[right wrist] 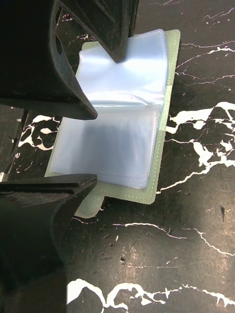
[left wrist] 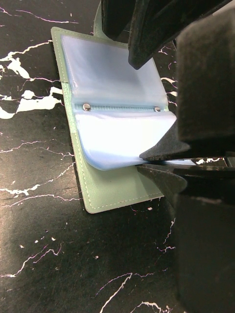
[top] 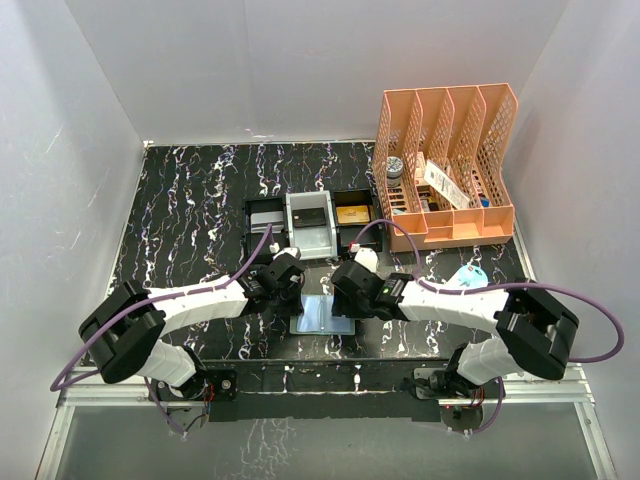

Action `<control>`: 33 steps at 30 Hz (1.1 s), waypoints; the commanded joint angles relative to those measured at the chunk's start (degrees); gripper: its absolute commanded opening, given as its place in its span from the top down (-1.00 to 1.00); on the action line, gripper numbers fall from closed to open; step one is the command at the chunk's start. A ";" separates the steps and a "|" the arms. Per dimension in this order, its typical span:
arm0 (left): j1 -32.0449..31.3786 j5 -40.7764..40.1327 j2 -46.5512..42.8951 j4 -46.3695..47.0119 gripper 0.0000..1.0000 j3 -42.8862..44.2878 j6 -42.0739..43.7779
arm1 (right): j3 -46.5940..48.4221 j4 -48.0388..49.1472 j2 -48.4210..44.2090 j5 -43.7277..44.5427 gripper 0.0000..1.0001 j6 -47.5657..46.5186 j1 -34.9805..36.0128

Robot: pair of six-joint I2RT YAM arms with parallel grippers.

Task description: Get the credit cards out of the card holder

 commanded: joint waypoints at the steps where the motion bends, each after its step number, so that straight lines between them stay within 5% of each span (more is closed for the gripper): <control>1: -0.30 -0.60 -0.03 -2.11 1.00 1.31 -0.05 | 0.15 2.31 0.69 0.98 0.08 1.12 0.18; 15: -0.37 0.25 0.67 -1.24 1.00 1.31 0.18 | -1.06 3.53 4.23 0.52 0.06 0.89 0.18; 21: -0.63 3.55 2.25 2.68 1.00 0.77 0.49 | -3.11 16.47 6.48 -11.54 0.18 -0.06 0.18; 33: -1.40 2.49 2.98 1.78 1.00 1.23 0.29 | -3.69 19.55 6.53 -12.55 0.46 0.74 0.18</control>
